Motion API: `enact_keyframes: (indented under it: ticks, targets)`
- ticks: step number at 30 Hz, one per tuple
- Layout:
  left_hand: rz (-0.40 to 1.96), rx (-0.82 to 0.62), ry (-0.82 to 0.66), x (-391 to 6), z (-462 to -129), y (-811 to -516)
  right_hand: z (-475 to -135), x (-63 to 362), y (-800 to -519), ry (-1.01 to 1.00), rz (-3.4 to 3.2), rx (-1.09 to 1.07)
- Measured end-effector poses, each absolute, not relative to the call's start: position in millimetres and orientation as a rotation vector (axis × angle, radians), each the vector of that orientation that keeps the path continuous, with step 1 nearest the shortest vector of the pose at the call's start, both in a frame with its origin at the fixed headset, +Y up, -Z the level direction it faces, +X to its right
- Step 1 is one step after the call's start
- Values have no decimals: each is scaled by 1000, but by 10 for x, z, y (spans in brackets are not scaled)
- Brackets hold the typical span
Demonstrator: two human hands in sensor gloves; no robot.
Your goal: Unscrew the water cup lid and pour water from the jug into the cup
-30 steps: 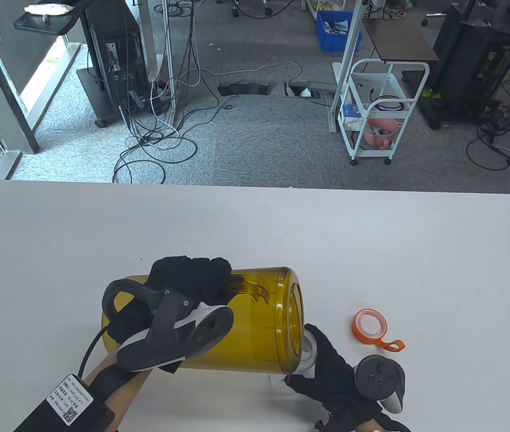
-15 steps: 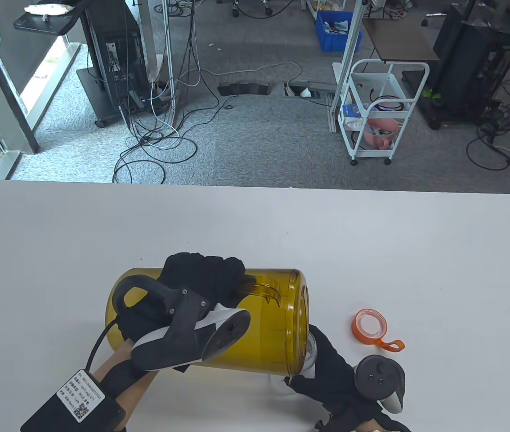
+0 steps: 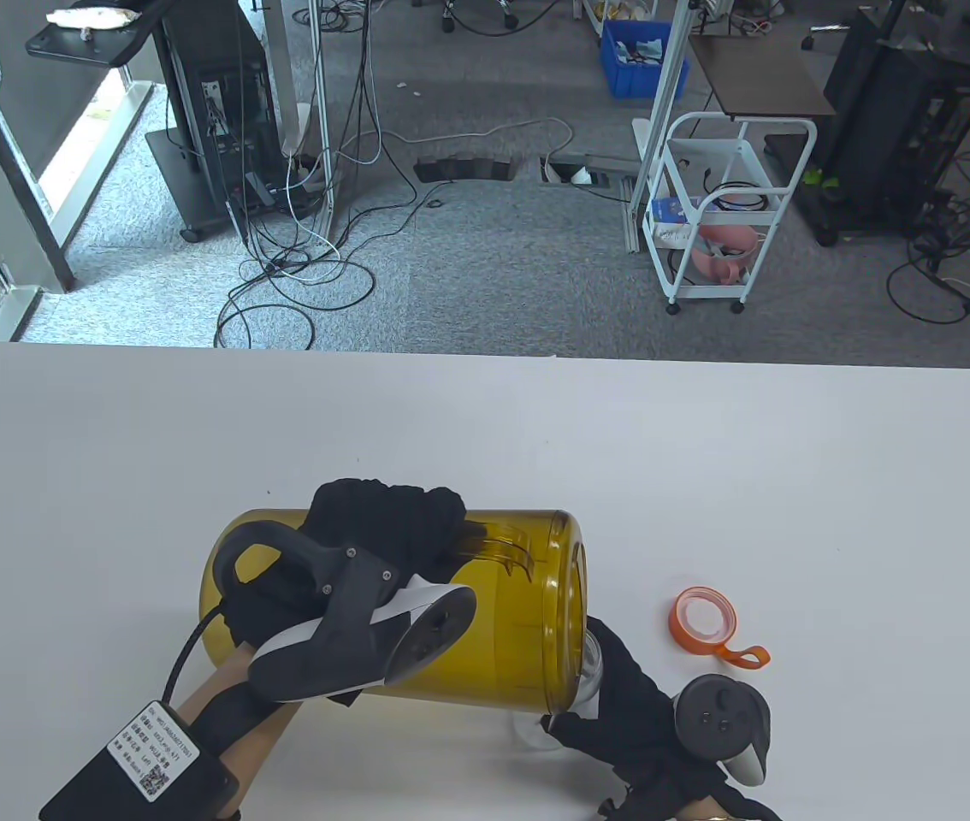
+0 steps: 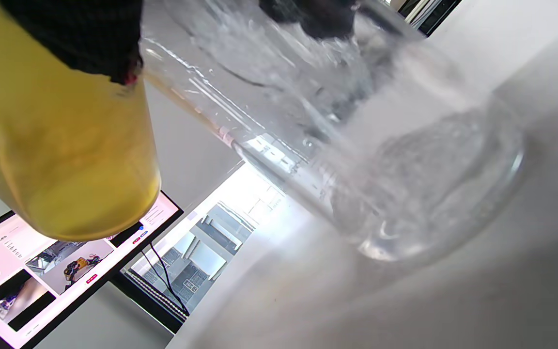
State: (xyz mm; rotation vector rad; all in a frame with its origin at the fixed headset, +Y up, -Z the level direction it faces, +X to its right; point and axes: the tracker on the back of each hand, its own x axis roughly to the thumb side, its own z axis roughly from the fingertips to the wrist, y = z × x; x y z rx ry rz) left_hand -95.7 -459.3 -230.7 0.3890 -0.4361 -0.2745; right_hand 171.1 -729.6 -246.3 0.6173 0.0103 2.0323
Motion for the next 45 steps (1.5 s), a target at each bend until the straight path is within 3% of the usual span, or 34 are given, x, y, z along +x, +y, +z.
enact_keyframes:
  ticks: [45]
  targets:
    - [-323,368,-457,-870,-2366,-4530,-2473,1714,-7302,16,2024,617]
